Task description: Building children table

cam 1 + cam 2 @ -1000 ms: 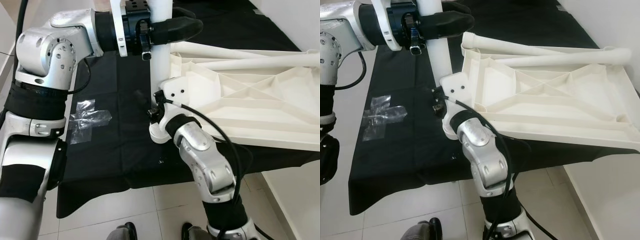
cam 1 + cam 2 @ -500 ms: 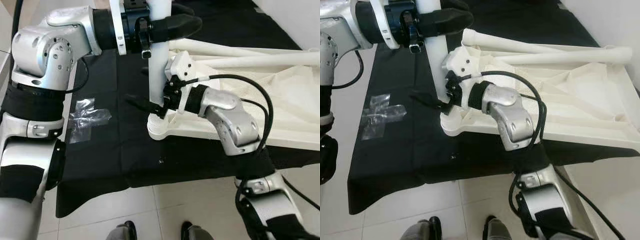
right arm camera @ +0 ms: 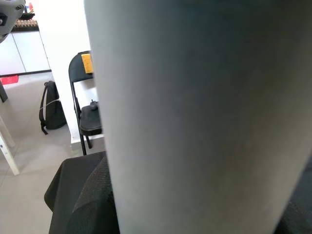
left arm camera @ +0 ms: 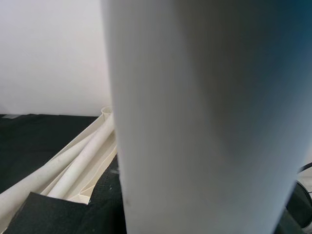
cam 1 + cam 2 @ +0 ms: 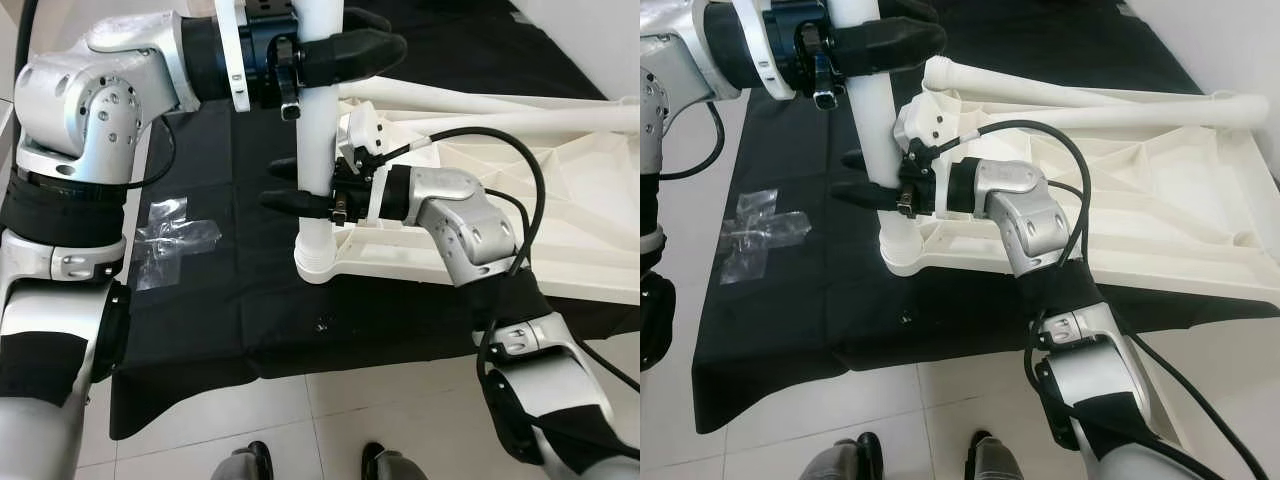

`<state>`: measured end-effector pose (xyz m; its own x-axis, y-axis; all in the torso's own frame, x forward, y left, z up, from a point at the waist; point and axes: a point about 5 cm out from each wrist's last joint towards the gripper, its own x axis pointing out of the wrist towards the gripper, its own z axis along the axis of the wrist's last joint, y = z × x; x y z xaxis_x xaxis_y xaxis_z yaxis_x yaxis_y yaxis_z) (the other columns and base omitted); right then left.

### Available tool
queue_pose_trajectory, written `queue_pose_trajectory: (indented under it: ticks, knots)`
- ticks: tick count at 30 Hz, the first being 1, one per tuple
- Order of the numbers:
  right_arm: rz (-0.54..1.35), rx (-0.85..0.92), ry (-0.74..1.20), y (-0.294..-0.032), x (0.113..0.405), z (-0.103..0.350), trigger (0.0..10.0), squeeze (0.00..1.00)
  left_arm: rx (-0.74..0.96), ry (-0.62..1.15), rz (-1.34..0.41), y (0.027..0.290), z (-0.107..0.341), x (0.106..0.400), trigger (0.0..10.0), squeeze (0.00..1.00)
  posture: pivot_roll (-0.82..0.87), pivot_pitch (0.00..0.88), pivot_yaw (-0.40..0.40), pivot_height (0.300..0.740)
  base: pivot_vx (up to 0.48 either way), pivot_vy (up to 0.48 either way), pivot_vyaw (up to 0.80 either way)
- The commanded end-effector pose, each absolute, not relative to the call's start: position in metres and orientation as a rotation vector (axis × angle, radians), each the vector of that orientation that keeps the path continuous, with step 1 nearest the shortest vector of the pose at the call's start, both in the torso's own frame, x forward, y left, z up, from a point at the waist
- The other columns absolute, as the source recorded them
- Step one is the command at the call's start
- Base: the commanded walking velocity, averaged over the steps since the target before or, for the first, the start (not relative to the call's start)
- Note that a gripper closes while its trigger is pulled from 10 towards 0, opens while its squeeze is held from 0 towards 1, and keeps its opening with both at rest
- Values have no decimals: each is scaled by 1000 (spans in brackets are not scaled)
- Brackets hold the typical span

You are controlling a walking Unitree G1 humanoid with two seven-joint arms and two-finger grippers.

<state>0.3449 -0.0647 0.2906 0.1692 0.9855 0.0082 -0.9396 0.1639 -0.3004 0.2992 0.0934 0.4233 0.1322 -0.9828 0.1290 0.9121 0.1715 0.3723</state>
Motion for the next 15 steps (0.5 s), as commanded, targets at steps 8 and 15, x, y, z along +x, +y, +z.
queue_pose_trajectory:
  ticks: [8, 15]
  knots:
    - [1514, -243, -218, -39, 336, 275, 0, 0, 206, -356, -1416, 84, 412, 303, 10000, 1000, 55, 238, 25, 740, 0, 0, 0]
    - [1341, -200, -243, -38, 338, 272, 0, 0, 167, -380, -1348, 90, 415, 307, 10000, 1000, 47, 230, 21, 740, 0, 0, 0]
